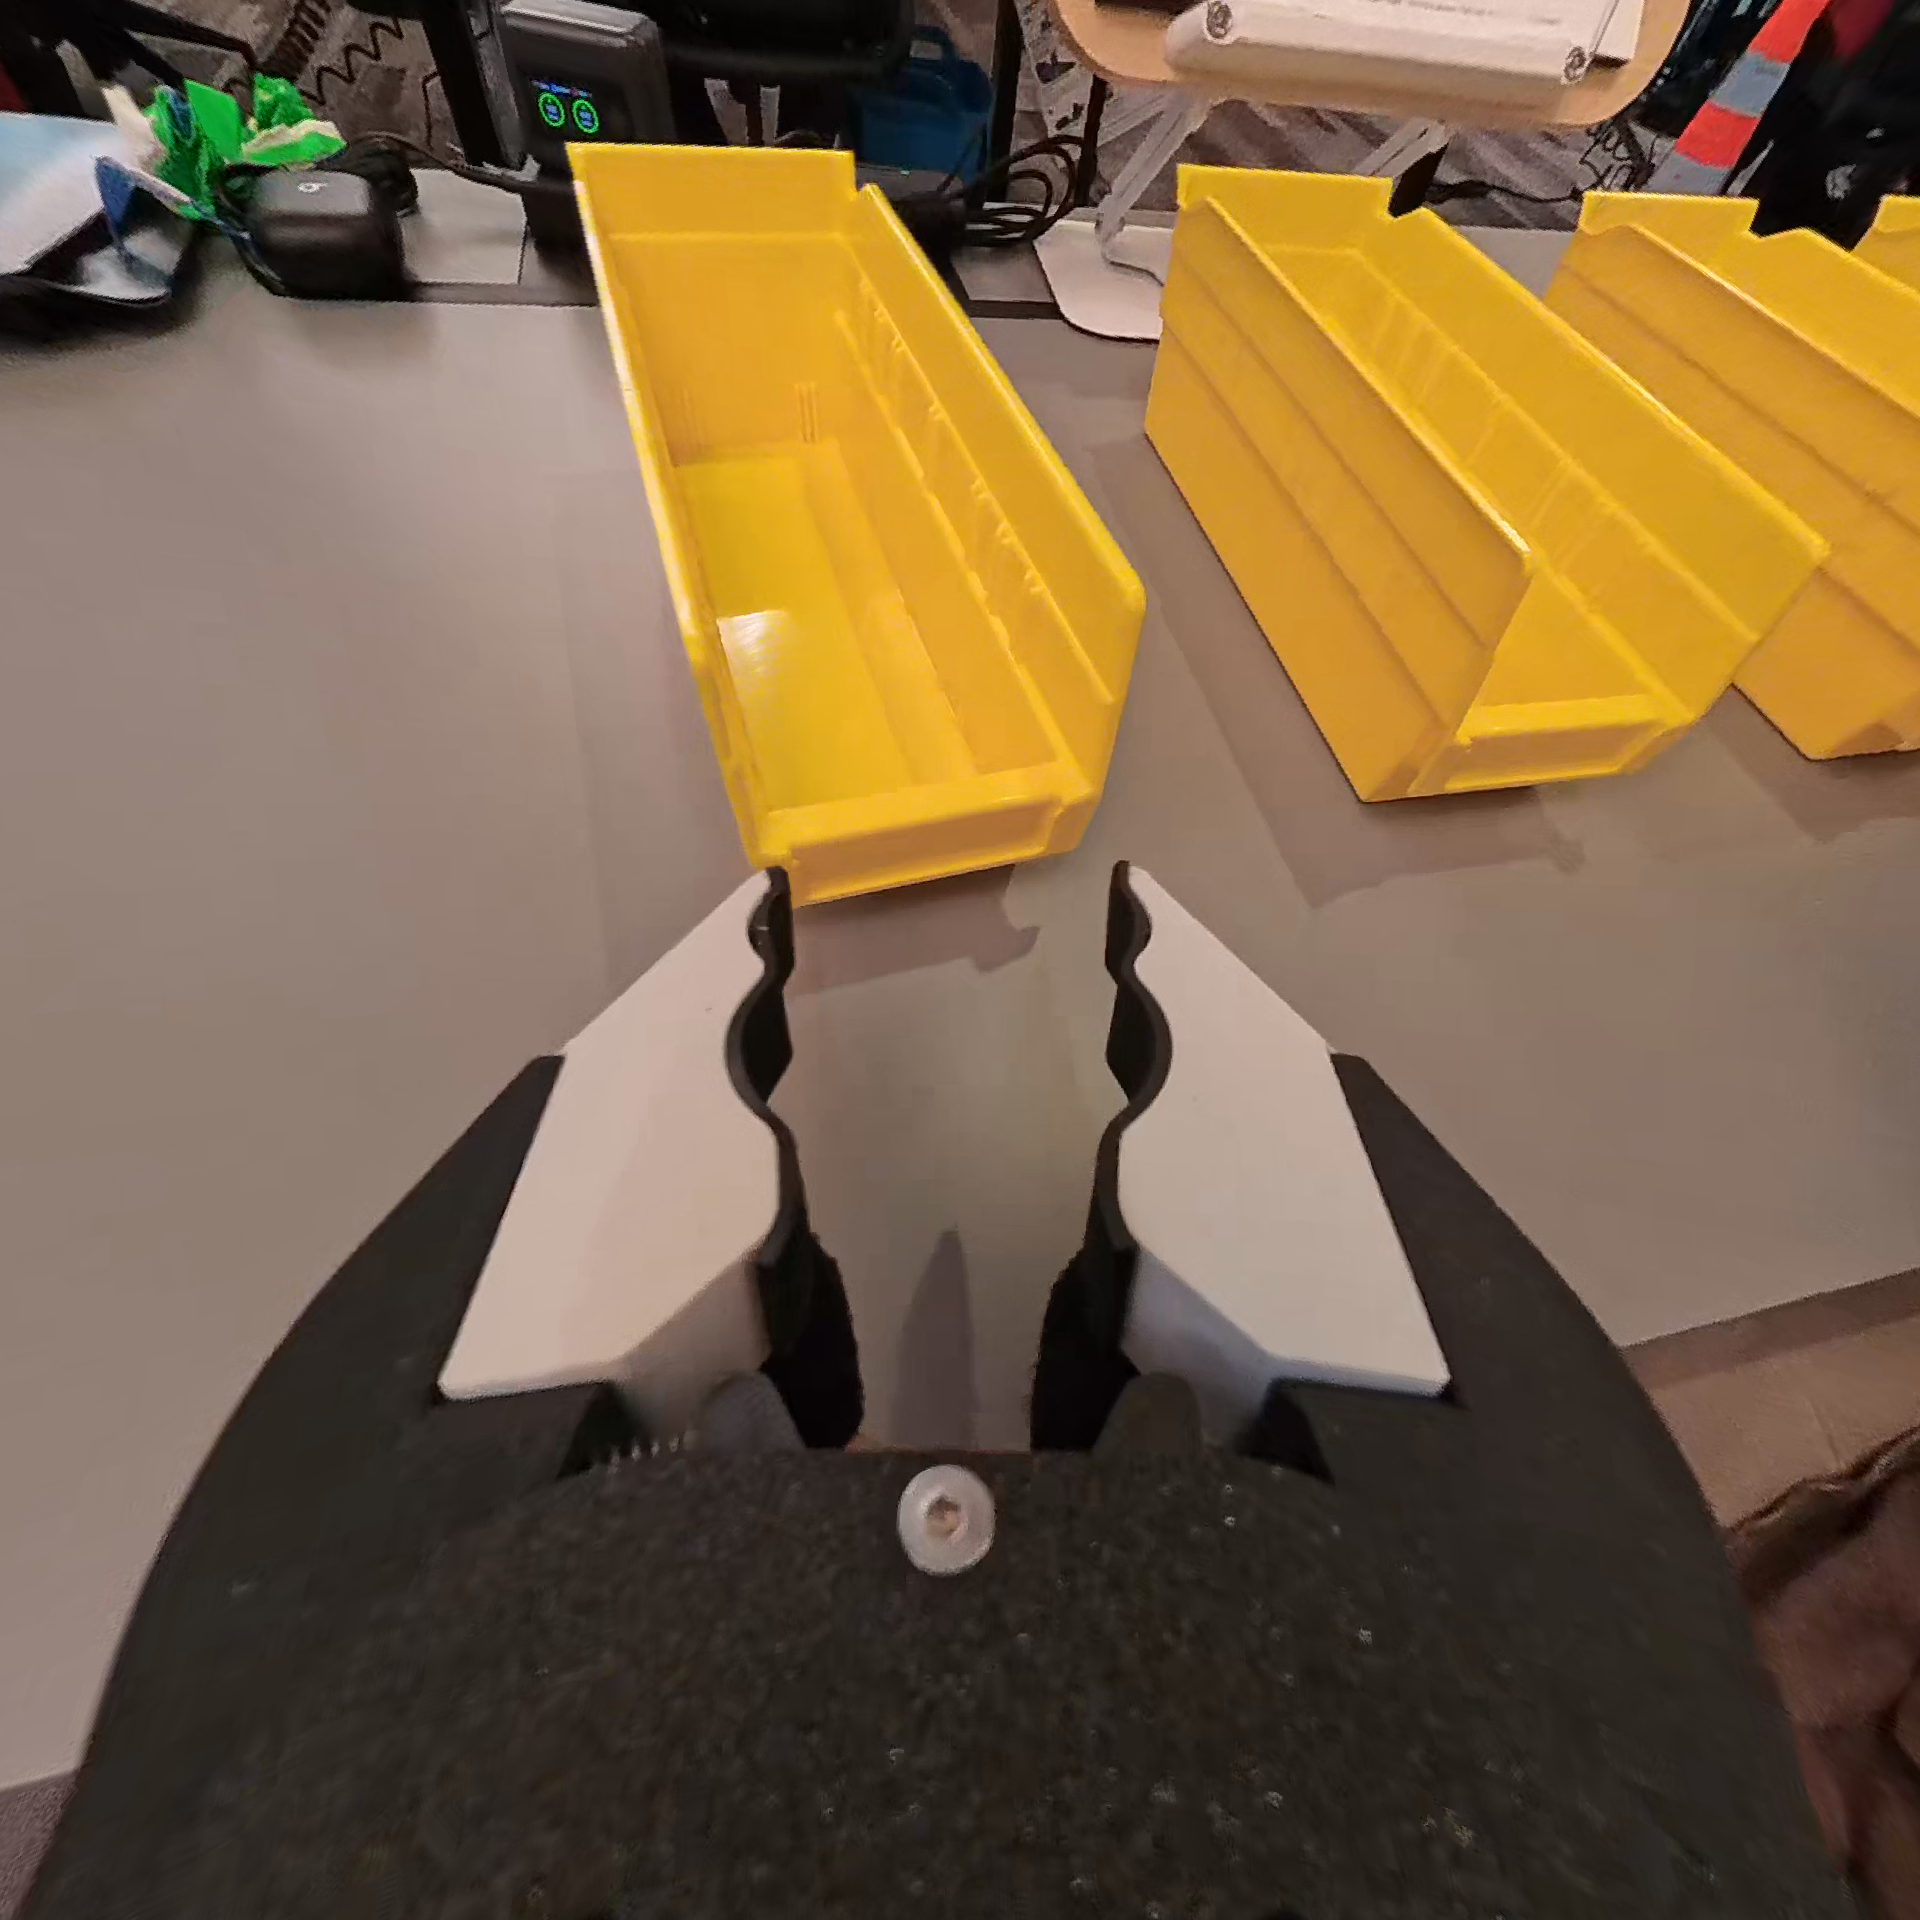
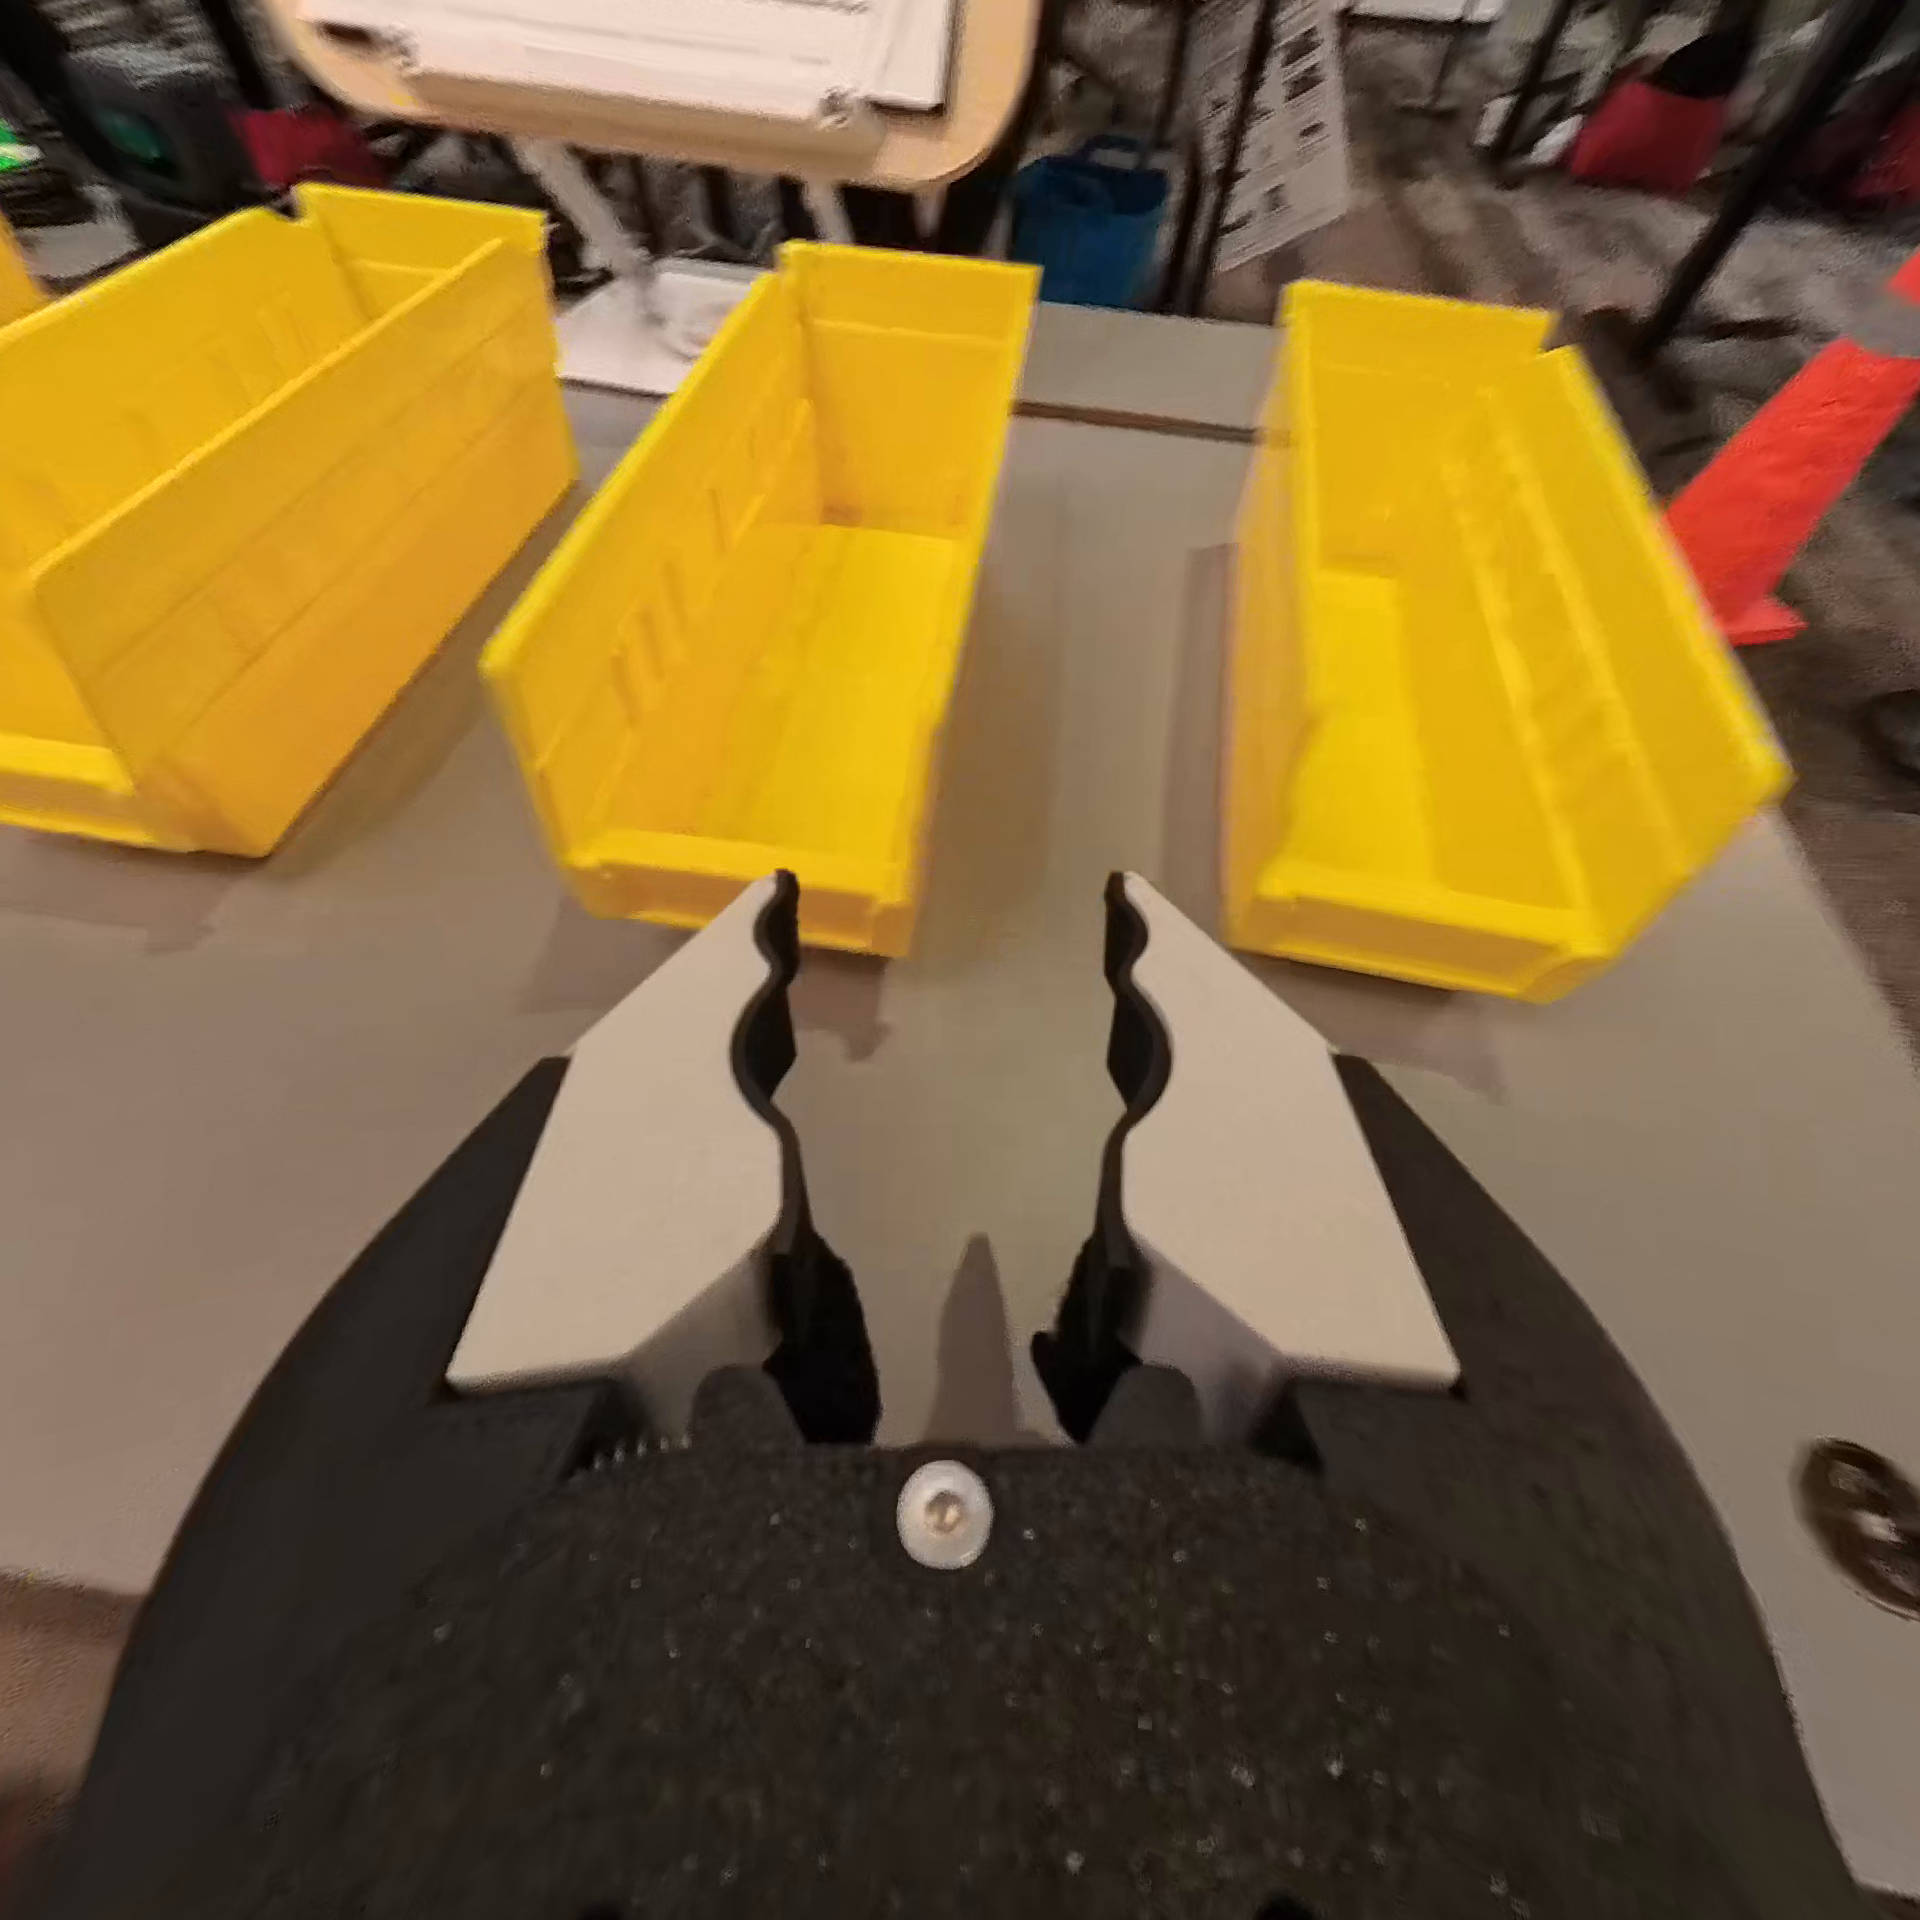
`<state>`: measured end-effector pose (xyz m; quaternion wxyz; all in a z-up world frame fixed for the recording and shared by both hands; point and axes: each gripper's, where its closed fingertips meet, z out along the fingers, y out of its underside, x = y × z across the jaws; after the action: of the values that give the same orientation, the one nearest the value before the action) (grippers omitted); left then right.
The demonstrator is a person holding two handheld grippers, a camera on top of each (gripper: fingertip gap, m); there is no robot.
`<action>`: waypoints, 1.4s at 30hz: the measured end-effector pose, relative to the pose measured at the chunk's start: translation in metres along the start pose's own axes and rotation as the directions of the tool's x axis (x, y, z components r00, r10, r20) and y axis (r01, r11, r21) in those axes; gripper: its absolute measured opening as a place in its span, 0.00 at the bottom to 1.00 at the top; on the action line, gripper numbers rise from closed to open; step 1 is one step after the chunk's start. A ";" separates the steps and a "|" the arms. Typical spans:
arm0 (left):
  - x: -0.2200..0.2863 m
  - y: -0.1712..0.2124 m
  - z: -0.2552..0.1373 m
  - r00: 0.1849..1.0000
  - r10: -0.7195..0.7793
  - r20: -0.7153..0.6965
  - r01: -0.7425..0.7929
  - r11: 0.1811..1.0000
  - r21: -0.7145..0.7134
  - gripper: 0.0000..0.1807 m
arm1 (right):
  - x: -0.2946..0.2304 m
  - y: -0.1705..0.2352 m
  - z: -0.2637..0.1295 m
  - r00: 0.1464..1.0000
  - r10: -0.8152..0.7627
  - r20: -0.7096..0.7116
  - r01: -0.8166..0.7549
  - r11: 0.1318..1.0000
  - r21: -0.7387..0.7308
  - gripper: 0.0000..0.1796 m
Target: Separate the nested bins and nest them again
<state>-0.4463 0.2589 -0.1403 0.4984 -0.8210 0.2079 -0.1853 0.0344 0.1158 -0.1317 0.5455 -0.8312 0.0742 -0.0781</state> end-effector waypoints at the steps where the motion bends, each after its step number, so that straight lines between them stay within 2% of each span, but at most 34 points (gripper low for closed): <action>1: 0.002 0.000 -0.002 1.000 -0.013 -0.016 0.013 1.000 0.004 0.29 | 0.016 -0.003 -0.002 0.999 -0.001 -0.048 0.001 1.000 0.018 0.32; 3: 0.006 -0.001 -0.006 0.996 -0.064 -0.055 0.065 0.998 0.007 0.27 | 0.049 -0.007 -0.007 0.990 0.031 -0.140 -0.025 0.999 0.044 0.32; 7: 0.016 0.008 -0.005 0.985 -0.117 -0.127 0.111 0.992 -0.053 0.26 | 0.103 -0.009 -0.010 0.967 0.137 -0.214 -0.121 0.989 0.087 0.32; 10: 0.020 0.010 -0.004 0.983 -0.112 -0.145 0.103 0.993 -0.065 0.26 | 0.138 -0.005 -0.001 0.955 0.107 -0.277 -0.091 0.993 0.070 0.32; 13: 0.025 0.008 -0.004 0.981 -0.107 -0.162 0.098 0.993 -0.063 0.25 | 0.165 -0.002 0.020 0.948 0.057 -0.312 -0.051 0.998 0.028 0.29; 17: 0.033 0.009 -0.001 0.972 -0.125 -0.198 0.109 0.990 -0.087 0.25 | 0.184 0.016 0.063 0.957 0.075 -0.279 -0.096 0.993 -0.063 0.29; 19: 0.038 0.009 -0.001 0.968 -0.129 -0.214 0.112 0.990 -0.088 0.24 | 0.192 0.019 0.078 0.954 0.068 -0.291 -0.096 0.992 -0.083 0.26; 23: 0.042 0.013 0.000 0.970 -0.109 -0.215 0.087 0.990 -0.109 0.23 | 0.192 0.012 0.096 0.959 0.085 -0.269 -0.103 0.993 -0.055 0.06; 25: 0.043 0.014 -0.001 0.971 -0.104 -0.215 0.081 0.990 -0.113 0.22 | 0.188 0.010 0.100 0.960 0.134 -0.245 -0.148 0.988 -0.039 0.03; 27: 0.044 0.016 -0.002 0.970 -0.109 -0.218 0.085 0.989 -0.119 0.22 | 0.186 0.005 0.099 0.948 0.220 -0.232 -0.224 0.974 0.006 0.02; 35: 0.040 0.019 -0.012 0.967 -0.134 -0.215 0.109 0.986 -0.123 0.19 | 0.181 -0.026 0.074 0.934 0.268 -0.237 -0.258 0.963 0.073 0.02; 39: 0.041 0.019 -0.014 0.962 -0.150 -0.228 0.122 0.984 -0.129 0.19 | 0.162 -0.054 0.051 0.915 0.375 -0.149 -0.357 0.925 0.131 0.02; 42: 0.043 0.020 -0.015 0.958 -0.159 -0.238 0.129 0.982 -0.135 0.19 | 0.136 -0.084 0.032 0.918 0.390 -0.067 -0.374 0.911 0.176 0.02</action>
<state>-0.4205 0.2168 -0.1475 0.4042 -0.8324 0.2189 -0.3097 0.1769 0.1490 -0.0604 0.6106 -0.7491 0.2563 -0.0174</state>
